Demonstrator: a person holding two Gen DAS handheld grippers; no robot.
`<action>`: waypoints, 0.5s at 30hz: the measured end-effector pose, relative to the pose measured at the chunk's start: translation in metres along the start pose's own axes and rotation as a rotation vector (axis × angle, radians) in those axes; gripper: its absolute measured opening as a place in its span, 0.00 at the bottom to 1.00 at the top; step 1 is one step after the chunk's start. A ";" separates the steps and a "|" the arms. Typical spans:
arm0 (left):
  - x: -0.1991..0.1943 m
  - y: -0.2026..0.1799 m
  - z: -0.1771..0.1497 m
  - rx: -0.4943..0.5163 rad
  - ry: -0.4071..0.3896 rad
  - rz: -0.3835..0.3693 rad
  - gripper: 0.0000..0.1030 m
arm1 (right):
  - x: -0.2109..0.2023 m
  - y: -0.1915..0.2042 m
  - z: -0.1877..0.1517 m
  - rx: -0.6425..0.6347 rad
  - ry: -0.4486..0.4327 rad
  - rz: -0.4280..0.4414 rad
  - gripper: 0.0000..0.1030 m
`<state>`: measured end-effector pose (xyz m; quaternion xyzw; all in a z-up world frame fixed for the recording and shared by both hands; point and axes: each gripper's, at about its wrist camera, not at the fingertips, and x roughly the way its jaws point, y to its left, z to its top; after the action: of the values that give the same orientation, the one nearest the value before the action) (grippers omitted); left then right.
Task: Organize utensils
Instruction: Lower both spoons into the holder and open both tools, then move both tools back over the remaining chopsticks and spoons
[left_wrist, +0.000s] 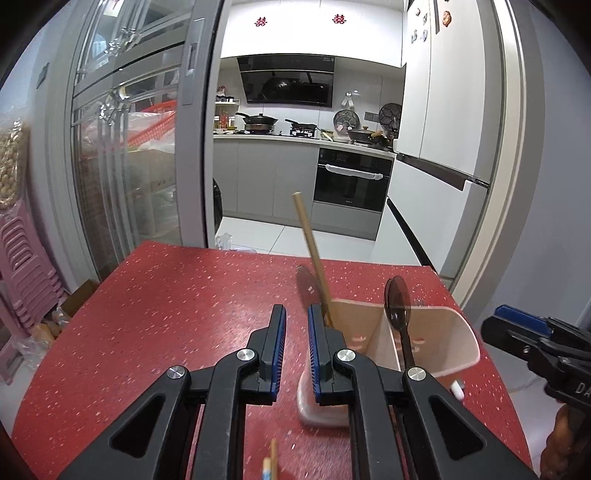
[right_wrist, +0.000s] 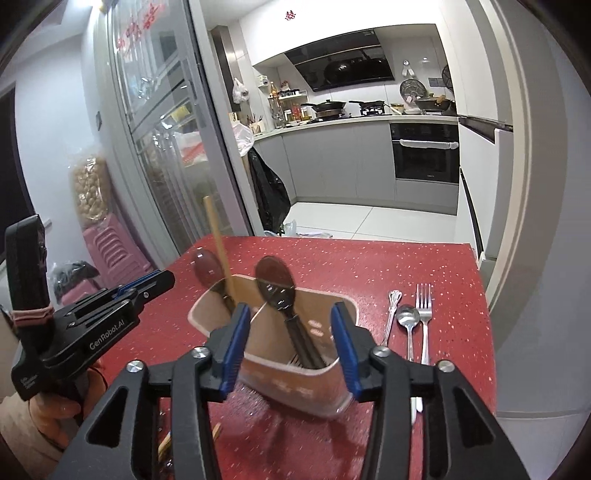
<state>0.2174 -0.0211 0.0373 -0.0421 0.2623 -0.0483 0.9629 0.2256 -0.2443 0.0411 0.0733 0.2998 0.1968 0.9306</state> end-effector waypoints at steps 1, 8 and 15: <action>-0.005 0.003 -0.003 -0.005 0.008 0.002 0.35 | -0.005 0.003 -0.002 0.002 0.002 0.003 0.56; -0.039 0.035 -0.034 -0.057 0.058 0.022 0.35 | -0.028 0.025 -0.026 0.033 0.055 0.014 0.69; -0.061 0.067 -0.069 -0.107 0.121 0.050 1.00 | -0.030 0.045 -0.061 0.058 0.155 0.023 0.78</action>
<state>0.1347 0.0482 0.0019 -0.0840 0.3232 -0.0124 0.9425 0.1533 -0.2144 0.0187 0.0882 0.3757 0.2036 0.8998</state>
